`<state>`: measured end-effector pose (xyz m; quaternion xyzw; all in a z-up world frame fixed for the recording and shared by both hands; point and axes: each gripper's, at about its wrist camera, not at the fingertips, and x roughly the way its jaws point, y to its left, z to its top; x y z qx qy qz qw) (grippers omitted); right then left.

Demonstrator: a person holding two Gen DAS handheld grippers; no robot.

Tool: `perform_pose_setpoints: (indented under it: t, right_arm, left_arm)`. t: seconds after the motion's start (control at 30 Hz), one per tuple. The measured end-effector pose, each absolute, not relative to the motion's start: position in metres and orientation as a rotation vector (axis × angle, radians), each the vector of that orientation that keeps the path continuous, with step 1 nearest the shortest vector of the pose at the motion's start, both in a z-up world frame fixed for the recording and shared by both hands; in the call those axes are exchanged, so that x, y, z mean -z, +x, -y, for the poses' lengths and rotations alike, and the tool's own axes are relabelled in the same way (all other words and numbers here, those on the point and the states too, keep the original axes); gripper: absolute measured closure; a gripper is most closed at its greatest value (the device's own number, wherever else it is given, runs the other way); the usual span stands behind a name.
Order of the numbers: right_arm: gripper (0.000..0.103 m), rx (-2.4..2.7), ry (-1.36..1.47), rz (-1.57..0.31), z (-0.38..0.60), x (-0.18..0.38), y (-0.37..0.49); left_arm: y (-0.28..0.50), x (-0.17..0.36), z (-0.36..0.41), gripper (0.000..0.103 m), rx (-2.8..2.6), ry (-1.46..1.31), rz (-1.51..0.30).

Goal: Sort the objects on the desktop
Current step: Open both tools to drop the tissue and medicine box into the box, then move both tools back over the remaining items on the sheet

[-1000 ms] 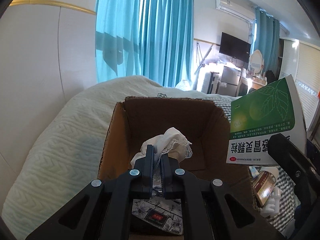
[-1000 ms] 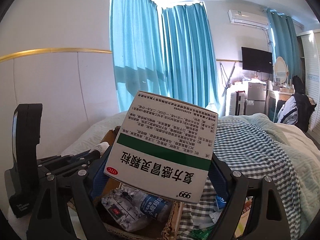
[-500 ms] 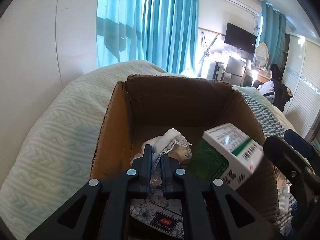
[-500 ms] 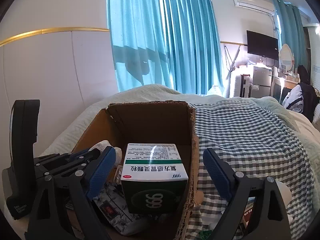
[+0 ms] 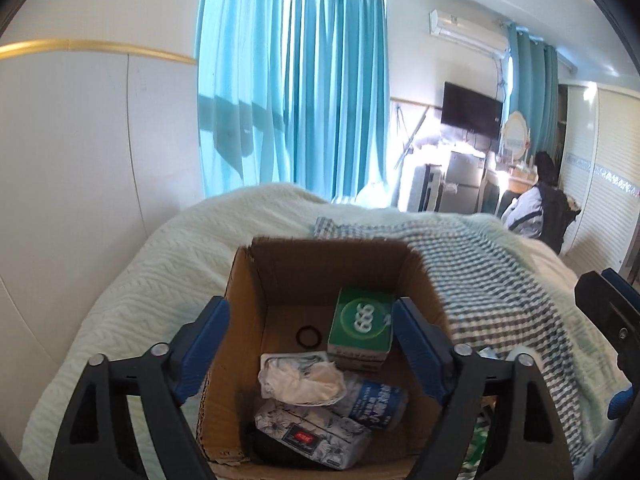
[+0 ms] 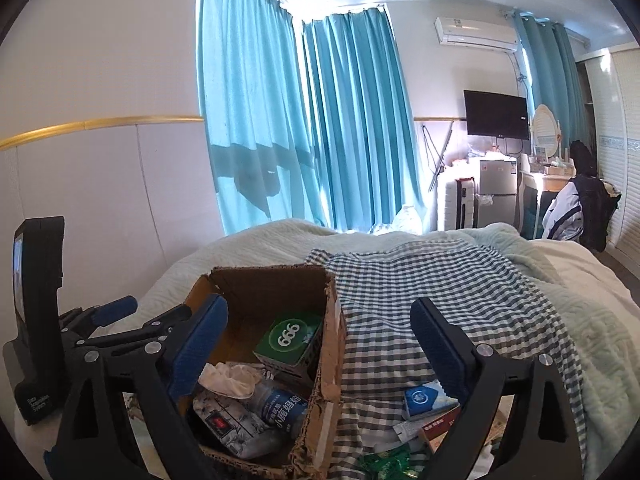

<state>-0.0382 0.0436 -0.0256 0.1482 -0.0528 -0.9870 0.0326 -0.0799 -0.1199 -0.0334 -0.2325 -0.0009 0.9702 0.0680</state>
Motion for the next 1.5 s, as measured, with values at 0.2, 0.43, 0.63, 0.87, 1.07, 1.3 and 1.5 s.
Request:
perform_pose_setpoints:
  t: [0.2,0.43,0.63,0.87,1.07,1.3,1.5]
  right_arm:
    - [0.004,3.112,0.325,0.176,-0.073,-0.014,0.009]
    - [0.000,3.206,0.219,0.129,-0.104,-0.041,0.061]
    - [0.000,3.265,0.206,0.126,-0.136,-0.053,0.088]
    - [0.000,3.305,0.210,0.113,-0.177,-0.056,0.101]
    - [0.000,3.324,0.241,0.157,-0.207,-0.047,0.094]
    - [0.000,3.331,0.284,0.310,-0.241,-0.001,0.086]
    - [0.000,3.351,0.403,0.344,-0.257,0.032,0.075]
  left_arm:
    - [-0.037,-0.012,0.104,0.000,-2.948,-0.519,0.007]
    - [0.010,-0.053,0.081,0.000,-2.924,-0.354,0.065]
    - [0.033,-0.064,0.052,0.000,-2.899,-0.282,0.095]
    - [0.030,-0.056,0.007,0.000,-2.855,-0.307,0.084]
    - [0.018,-0.045,-0.023,0.000,-2.770,-0.361,0.119]
    - [0.007,0.002,-0.036,0.000,-2.794,-0.442,0.104]
    - [-0.008,0.054,-0.041,0.000,-2.768,-0.600,0.041]
